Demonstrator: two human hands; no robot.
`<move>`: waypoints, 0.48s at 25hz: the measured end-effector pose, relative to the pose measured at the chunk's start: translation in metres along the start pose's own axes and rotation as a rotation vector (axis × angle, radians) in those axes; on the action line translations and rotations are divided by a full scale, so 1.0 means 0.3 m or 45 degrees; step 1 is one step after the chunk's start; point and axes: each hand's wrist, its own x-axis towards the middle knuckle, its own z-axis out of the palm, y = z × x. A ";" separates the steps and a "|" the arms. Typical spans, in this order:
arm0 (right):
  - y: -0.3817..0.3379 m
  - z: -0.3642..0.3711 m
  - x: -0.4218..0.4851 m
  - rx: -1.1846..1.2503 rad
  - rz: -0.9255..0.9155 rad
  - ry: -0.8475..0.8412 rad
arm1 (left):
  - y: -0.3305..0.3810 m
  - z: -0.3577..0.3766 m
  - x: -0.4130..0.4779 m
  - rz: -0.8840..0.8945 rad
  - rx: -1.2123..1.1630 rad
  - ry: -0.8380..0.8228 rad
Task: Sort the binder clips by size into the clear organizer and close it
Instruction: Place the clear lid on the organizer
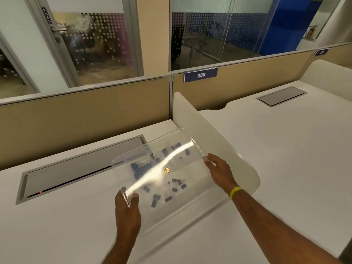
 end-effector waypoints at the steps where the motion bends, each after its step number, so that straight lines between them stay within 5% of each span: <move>1: 0.005 0.007 0.036 0.024 0.019 -0.029 | 0.009 0.017 0.015 0.028 0.020 0.006; 12: 0.070 0.054 0.149 0.060 0.009 -0.094 | -0.042 0.064 0.127 0.108 0.082 -0.035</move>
